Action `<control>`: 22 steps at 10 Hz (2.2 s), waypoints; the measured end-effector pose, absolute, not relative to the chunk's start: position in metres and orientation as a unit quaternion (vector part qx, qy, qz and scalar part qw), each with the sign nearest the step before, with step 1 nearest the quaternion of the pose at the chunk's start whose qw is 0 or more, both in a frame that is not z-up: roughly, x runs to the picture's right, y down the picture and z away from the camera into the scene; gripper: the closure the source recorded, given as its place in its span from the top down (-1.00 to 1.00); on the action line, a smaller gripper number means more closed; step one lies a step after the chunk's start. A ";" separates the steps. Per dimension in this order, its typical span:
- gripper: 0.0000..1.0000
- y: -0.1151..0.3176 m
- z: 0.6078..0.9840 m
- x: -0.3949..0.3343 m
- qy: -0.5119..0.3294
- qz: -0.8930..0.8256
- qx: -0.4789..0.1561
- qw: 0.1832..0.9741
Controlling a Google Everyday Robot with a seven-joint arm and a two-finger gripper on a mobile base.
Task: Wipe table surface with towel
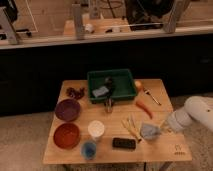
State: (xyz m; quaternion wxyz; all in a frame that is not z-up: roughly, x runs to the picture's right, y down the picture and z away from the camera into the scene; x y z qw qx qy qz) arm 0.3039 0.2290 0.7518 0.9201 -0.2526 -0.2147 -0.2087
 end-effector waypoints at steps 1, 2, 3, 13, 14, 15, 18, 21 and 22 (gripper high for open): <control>-1.00 0.242 0.760 0.306 -0.205 -0.213 -0.268 0.917; -1.00 0.250 0.765 0.308 -0.198 -0.216 -0.279 0.914; -1.00 0.255 0.769 0.311 -0.194 -0.219 -0.289 0.911; -1.00 0.288 0.748 0.387 -0.152 -0.194 -0.361 0.899; -1.00 0.279 0.751 0.407 -0.136 -0.176 -0.359 0.906; -1.00 0.271 0.755 0.416 -0.127 -0.166 -0.358 0.910; -1.00 0.246 0.780 0.420 -0.119 -0.130 -0.347 0.921; -1.00 0.235 0.788 0.382 -0.152 -0.135 -0.336 0.920; -1.00 0.236 0.787 0.370 -0.162 -0.140 -0.334 0.918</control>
